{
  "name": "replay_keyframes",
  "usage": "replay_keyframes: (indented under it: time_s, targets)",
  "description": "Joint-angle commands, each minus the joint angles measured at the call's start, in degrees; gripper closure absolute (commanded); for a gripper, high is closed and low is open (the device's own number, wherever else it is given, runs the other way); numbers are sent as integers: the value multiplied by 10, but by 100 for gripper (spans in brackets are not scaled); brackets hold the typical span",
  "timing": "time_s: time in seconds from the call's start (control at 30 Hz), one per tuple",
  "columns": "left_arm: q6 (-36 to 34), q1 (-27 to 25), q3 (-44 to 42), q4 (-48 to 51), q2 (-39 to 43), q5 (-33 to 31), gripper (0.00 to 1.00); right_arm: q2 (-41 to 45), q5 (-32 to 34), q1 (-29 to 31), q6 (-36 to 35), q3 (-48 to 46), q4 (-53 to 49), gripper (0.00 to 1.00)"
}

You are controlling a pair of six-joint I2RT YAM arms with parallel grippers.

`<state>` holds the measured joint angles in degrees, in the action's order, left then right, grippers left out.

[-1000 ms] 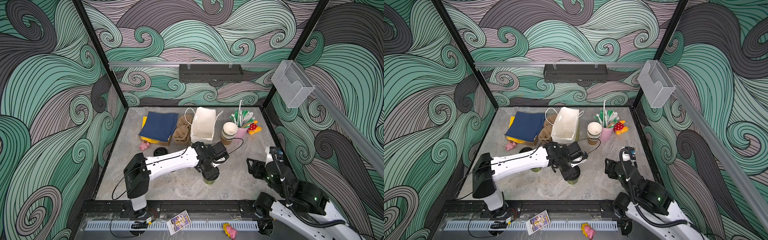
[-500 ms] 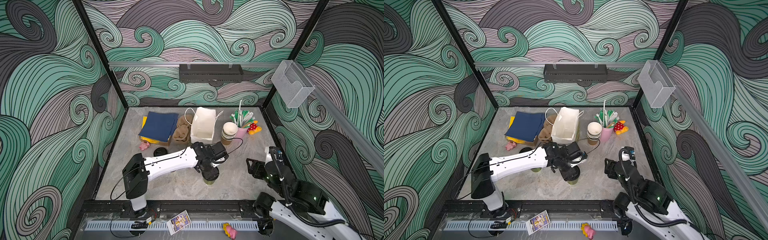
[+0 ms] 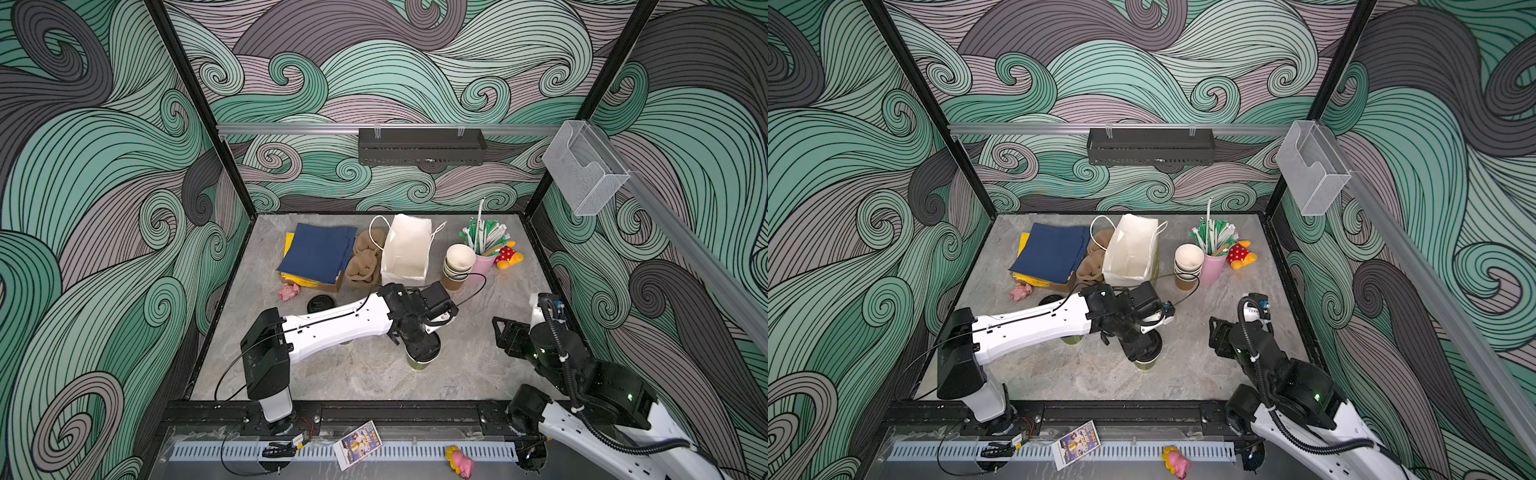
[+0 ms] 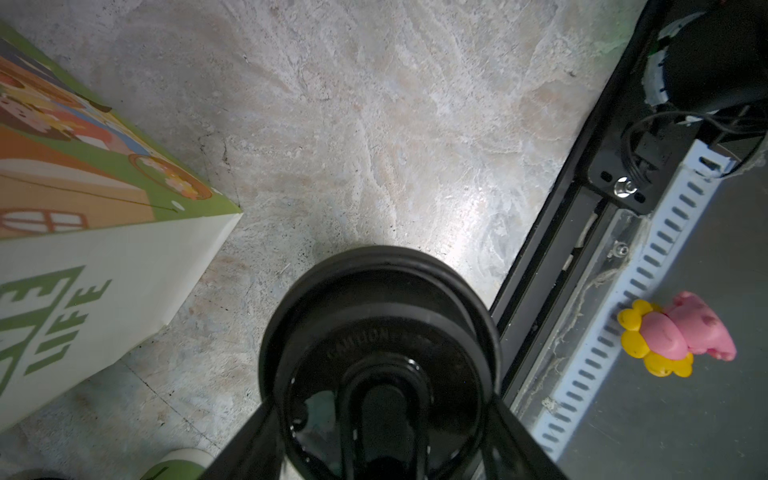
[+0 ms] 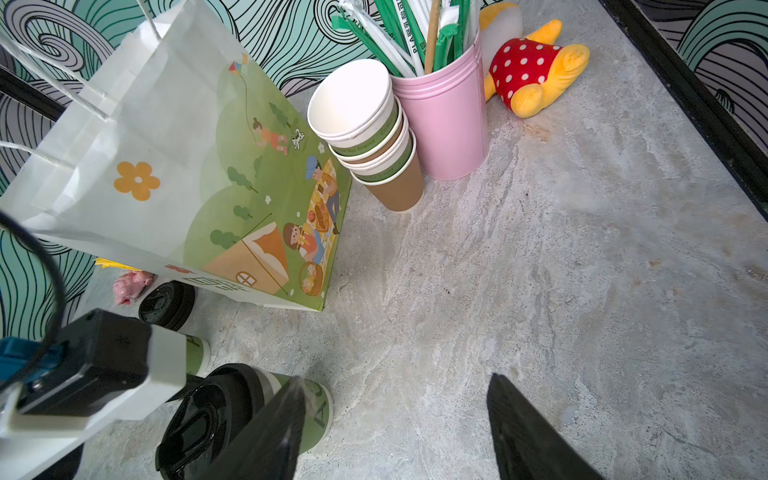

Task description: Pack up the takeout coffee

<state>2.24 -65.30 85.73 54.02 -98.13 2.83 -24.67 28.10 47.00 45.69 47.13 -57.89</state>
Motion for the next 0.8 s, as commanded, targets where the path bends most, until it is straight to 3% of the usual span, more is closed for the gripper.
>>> replay_keyframes:
  time_s: [0.0,0.77]
  targets:
    - [7,2,10,-1,11,7,37,3,2,-2,6,-6,-7,30]
    - [6,1,-2,2,-19,0,37,6,1,-2,7,-7,-6,30]
